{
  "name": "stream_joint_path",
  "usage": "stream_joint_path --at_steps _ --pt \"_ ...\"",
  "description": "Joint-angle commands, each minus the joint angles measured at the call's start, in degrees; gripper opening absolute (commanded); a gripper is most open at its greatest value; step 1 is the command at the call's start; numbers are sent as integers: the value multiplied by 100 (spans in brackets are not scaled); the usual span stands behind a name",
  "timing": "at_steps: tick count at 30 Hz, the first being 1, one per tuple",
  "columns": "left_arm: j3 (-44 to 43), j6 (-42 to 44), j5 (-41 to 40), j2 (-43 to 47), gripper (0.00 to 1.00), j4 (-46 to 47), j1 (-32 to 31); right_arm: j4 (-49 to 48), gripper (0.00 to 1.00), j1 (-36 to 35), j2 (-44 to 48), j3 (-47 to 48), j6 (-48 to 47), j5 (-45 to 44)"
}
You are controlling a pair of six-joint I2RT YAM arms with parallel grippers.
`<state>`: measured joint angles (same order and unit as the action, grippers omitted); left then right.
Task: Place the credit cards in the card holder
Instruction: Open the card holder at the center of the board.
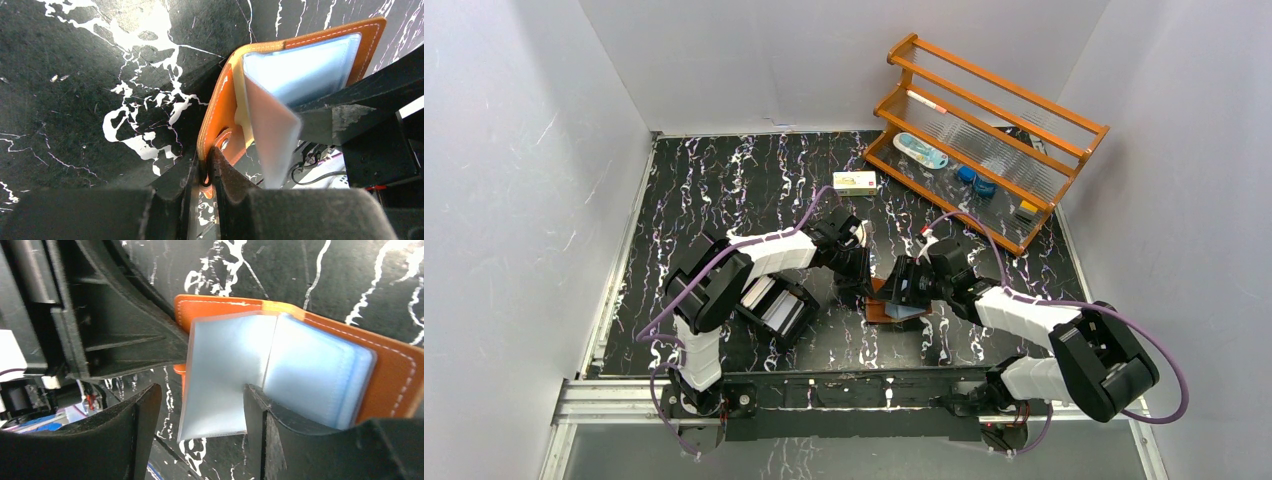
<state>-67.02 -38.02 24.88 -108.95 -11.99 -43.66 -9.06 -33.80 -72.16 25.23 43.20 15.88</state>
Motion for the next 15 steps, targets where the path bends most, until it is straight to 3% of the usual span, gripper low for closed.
stream_joint_path --at_steps 1,5,10,12,15 --pt "4 126 -10 215 8 -146 15 -863 70 20 -14 -45 108 510" --pt "45 137 -106 211 8 -146 17 -977 65 73 -65 6 90 655" --pt "66 193 -149 202 8 -172 15 -781 26 168 21 41 61 486" --pt "67 211 -167 207 8 -180 15 -551 18 176 87 50 -10 268" --pt "64 239 -198 213 8 -188 16 -344 15 173 116 53 -79 52"
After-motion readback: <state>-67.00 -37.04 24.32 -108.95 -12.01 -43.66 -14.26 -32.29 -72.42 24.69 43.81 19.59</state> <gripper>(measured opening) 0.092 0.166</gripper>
